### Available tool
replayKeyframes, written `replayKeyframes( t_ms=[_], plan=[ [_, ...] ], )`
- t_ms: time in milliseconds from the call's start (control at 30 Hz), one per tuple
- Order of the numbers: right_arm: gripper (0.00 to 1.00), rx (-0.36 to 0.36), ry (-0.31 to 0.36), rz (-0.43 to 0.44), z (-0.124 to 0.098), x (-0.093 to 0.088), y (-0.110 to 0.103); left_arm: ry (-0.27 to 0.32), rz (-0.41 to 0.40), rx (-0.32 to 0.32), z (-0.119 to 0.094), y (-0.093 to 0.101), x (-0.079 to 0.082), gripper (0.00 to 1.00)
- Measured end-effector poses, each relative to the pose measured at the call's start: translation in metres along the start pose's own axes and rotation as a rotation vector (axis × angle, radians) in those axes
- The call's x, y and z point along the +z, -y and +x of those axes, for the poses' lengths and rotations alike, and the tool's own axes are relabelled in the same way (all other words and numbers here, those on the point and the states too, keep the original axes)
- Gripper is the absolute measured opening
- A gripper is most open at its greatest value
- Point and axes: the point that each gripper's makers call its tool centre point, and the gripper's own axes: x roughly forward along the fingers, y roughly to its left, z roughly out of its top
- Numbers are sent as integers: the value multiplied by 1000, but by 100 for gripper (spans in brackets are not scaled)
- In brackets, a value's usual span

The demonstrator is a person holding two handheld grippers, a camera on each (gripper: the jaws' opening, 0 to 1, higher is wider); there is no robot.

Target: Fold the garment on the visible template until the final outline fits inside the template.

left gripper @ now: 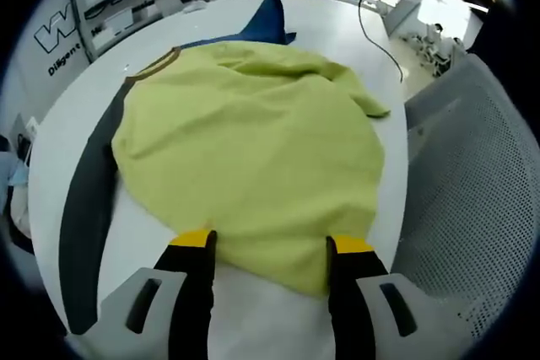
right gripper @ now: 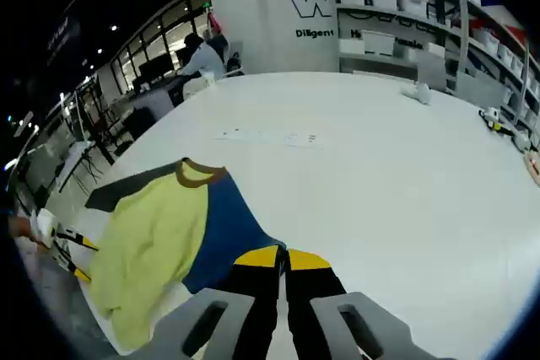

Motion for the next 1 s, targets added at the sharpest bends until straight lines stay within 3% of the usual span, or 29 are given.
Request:
replayKeyframes(
  t_ms=[167,200,267,367,567,700,800,867,1000],
  plan=[
    [0,-66,-17,-53,8,-9,10,-2,4,-3,0,0,0,50],
    [2,-67,-14,-58,11,-11,12,-3,5,-4,0,0,0,50],
    [10,-135,-17,-103,10,-16,25,-5,6,-4,1,0,1,50],
    [20,-141,9,-27,10,-27,23,3,3,-3,1,0,1,50],
    [20,-112,18,-72,8,-38,4,17,8,-6,0,0,1,51],
    [19,-94,18,8,6,-52,-11,13,12,-8,1,0,1,50],
    [18,-60,-1,-26,9,-65,-27,14,8,-5,1,0,1,50],
    [15,-18,-23,13,10,-75,-42,16,7,-5,1,0,1,50],
    [14,-3,-36,54,14,-86,-57,18,4,-3,1,0,1,51]
  ],
)
